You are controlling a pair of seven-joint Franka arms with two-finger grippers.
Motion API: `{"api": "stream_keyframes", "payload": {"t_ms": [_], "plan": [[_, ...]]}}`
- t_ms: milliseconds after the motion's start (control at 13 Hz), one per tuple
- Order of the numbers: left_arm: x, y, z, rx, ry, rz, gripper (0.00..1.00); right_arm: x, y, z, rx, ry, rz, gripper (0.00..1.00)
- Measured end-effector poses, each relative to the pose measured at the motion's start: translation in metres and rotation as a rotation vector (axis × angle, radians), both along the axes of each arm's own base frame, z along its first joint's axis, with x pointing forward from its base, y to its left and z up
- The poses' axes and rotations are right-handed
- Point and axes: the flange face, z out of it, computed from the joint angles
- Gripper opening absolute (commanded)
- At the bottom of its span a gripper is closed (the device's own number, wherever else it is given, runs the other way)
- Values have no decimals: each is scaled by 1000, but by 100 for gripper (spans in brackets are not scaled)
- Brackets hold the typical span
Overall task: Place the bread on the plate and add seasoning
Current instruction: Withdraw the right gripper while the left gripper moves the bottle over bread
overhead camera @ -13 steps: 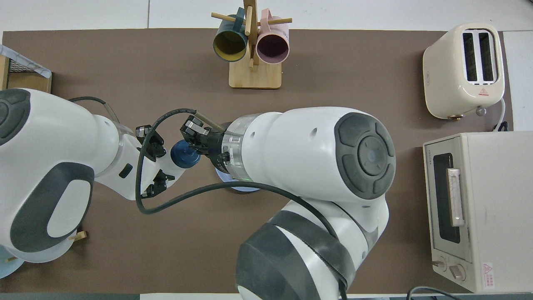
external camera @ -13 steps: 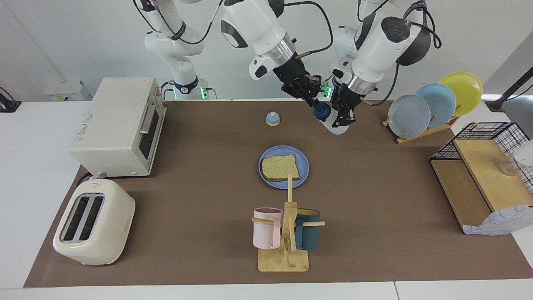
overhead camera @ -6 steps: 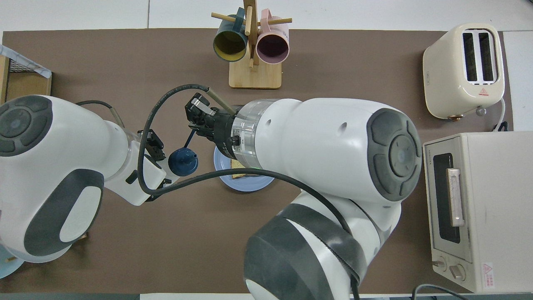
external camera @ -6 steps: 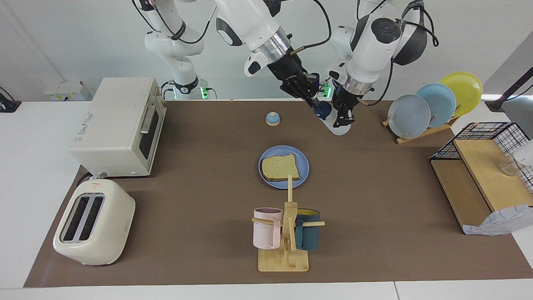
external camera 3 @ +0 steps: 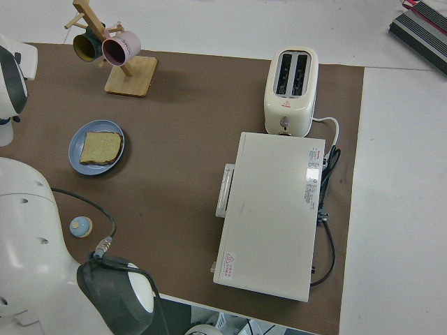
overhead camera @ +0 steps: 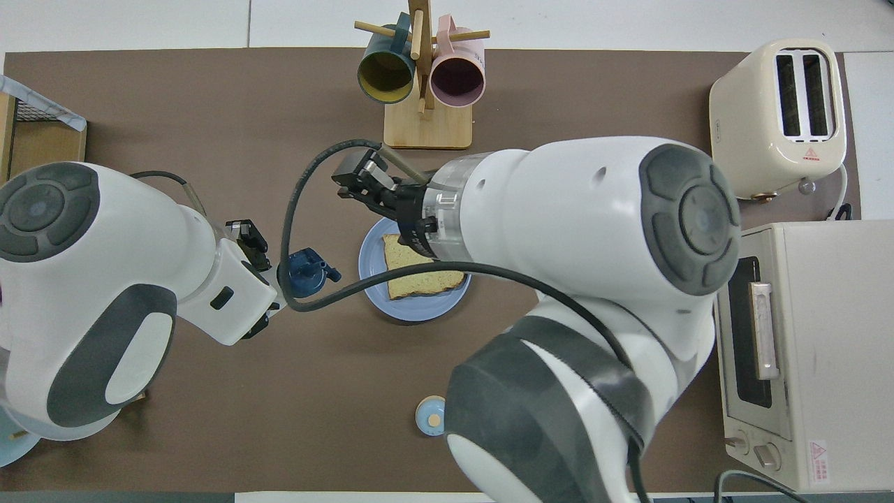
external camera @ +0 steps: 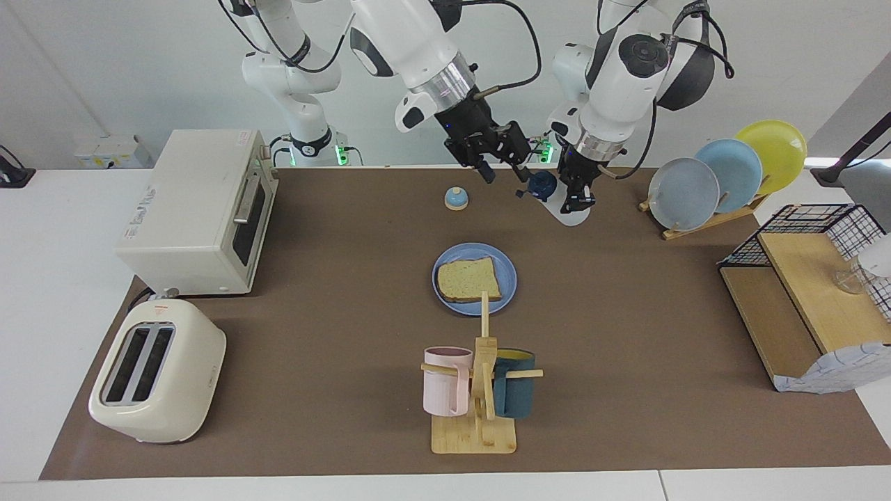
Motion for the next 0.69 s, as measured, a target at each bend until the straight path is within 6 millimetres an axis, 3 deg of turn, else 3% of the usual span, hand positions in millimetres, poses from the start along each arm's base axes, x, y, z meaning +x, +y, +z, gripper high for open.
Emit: {"api": "stream_keyframes", "payload": {"t_ms": [154,386,540,694], "plan": [[4,2,2,68,-58,-8,0,16,-53,-8,-118,15,104,100],[2,-9,5,198,-152,-26,0,41,-160,-19,-240,58,233,100],[-6,-36,-2,293,-219,-11,0,50,-228,-23,-327,74,299,100],[-14,-74,-21,398,-287,-32,0,45,-283,-19,-437,99,377,100]]}}
